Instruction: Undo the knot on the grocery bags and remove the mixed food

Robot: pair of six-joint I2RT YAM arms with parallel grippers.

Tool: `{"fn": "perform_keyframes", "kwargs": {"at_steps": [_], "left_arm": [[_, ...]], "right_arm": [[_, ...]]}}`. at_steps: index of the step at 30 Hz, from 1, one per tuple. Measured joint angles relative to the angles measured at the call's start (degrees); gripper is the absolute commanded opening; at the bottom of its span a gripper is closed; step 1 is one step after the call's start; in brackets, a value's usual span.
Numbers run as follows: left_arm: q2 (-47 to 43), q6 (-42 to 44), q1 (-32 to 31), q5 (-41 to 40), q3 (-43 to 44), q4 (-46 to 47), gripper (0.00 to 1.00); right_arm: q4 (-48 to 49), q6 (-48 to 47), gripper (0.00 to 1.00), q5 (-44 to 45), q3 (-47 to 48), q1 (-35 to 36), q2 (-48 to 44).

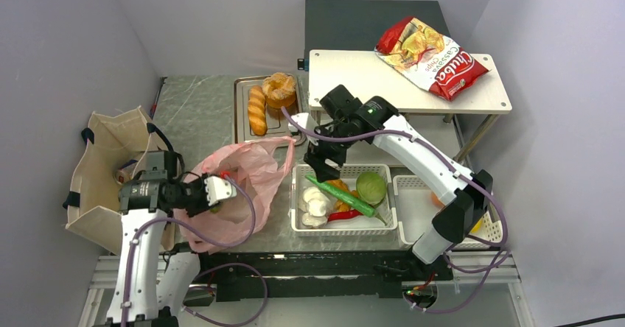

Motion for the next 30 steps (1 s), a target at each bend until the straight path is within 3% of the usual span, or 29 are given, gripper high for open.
{"fn": "perform_keyframes", "kwargs": {"at_steps": [6, 11, 18, 23, 25, 27, 30], "left_arm": [[-1.9, 12.6, -0.3, -8.6, -8.4, -6.9, 0.18], [-10.0, 15.3, -0.3, -8.7, -9.2, -11.4, 0.09], [-9.4, 4.2, 1.8, -4.1, -4.6, -10.6, 0.01], [-12.2, -7.4, 5.4, -1.6, -0.6, -4.1, 0.01], [-13.9, -12.5, 6.1, -2.0, 0.1, -0.8, 0.03], [-15.5, -18.0, 6.3, -3.4, 0.3, 2.8, 0.12], [-17.8, -26.3, 6.3, -7.1, 0.3, 8.0, 0.43]], "right_arm": [[11.5, 4.3, 0.51, -3.9, 2.1, 3.4, 0.0], [26.2, 9.4, 0.31, -7.6, 1.4, 8.5, 0.9], [58.2, 14.4, 0.25, -10.0, -17.0, 12.5, 1.8], [73.6, 13.3, 0.26, -8.3, -24.3, 15.1, 6.3], [78.1, 12.5, 0.27, -7.4, -24.6, 15.9, 8.6], [82.8, 11.3, 0.3, -6.3, -24.6, 16.5, 11.1], [88.3, 9.4, 0.32, -4.7, -24.6, 16.9, 14.8]]}}
